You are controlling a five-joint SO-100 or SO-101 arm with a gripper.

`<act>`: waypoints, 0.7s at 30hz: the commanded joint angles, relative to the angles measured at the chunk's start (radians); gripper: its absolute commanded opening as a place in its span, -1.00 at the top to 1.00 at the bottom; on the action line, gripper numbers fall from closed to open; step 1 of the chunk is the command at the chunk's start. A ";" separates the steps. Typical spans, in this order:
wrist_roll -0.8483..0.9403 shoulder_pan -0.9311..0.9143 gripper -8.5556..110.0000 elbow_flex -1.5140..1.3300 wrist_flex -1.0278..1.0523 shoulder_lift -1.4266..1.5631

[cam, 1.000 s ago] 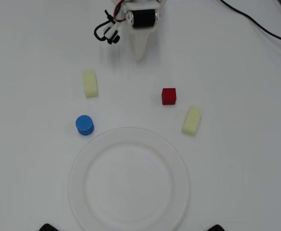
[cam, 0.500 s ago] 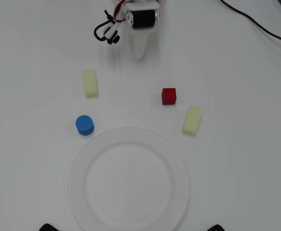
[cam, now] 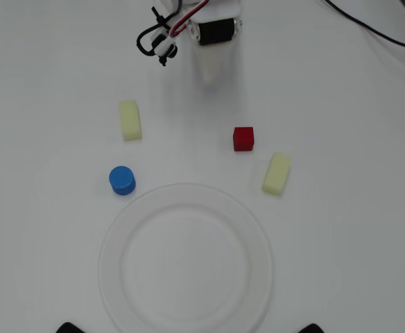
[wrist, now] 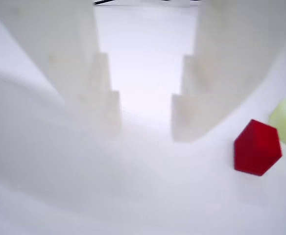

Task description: Grasp a red block and put it in the dish.

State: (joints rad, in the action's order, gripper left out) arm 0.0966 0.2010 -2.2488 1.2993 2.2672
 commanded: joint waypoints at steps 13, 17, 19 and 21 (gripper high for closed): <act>-0.037 0.176 0.33 0.345 -0.101 -0.457; -0.043 0.192 0.32 0.345 -0.147 -0.508; -0.049 0.193 0.32 0.341 -0.178 -0.528; -0.049 0.192 0.32 0.336 -0.210 -0.546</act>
State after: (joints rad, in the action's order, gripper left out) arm 0.0522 0.3942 -1.9574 1.1167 1.7257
